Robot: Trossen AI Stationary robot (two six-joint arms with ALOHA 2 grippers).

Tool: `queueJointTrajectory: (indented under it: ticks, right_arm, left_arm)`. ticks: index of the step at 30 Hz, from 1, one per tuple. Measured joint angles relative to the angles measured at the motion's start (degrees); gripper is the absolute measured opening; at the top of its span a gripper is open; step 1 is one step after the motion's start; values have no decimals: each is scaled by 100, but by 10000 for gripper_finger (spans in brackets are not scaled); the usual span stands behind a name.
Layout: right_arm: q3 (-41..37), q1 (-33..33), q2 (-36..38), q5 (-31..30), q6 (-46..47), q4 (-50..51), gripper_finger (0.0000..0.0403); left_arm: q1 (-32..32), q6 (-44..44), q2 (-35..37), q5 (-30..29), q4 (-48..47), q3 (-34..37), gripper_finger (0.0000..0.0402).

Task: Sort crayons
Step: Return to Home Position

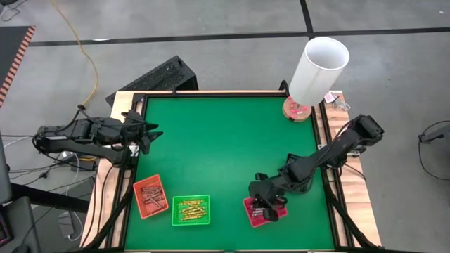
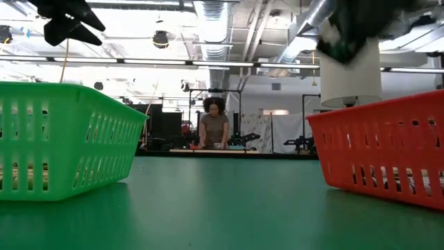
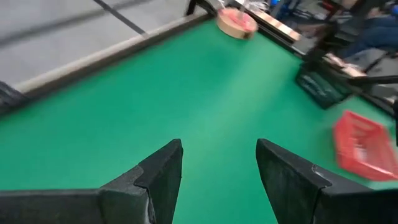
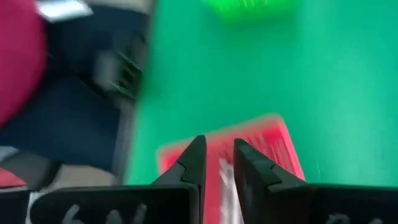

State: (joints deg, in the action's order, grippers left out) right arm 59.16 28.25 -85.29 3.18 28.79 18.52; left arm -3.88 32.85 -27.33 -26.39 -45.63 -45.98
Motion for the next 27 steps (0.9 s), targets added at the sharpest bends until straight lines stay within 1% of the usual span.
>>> queueJointTrajectory:
  ticks: [3, 5, 9, 12, 13, 14, 15, 17, 18, 20, 23, 27]
  right_arm:
    - [684, -90, 147, 3, -213, 346, 77]
    - [1169, -170, 229, 3, -209, 661, 77]
    - [2111, -254, 323, 16, -238, 1342, 77]
    - [2752, -259, 329, 20, -225, 1946, 77]
    - [2953, -264, 328, 62, -77, 2191, 77]
    - [3118, -264, 328, 118, 23, 2347, 77]
    - [3250, -247, 330, 118, -134, 2418, 77]
    - [3403, -212, 372, -13, -937, 2501, 77]
    - [3412, -207, 429, -188, -1320, 2502, 77]
    - [3409, -249, 608, -309, -1798, 2385, 77]
    - [3379, -374, 1112, -315, -2036, 2250, 77]
    - [2853, -407, 1967, -347, -2276, 1727, 77]
  left_arm:
    - [-1, 378, 1, 397, -2, 0, 195]
    - [-2, 410, -2, 562, -12, 0, 195]
    - [-2, 361, 0, 786, -48, 0, 195]
    - [-2, 684, 0, 775, 176, 0, 195]
    - [-2, 563, 0, 787, 371, 0, 195]
    - [0, 260, 0, 893, 587, 0, 195]
    - [0, -134, 0, 1111, 854, 0, 195]
    - [-2, -903, 0, 1585, 1400, 0, 195]
    - [-2, -1244, -2, 1803, 1706, 0, 195]
    - [-2, -1731, 9, 2153, 2224, 0, 195]
    - [-2, -2179, 153, 2474, 2606, 0, 195]
    - [-2, -2496, 512, 2604, 2546, 0, 195]
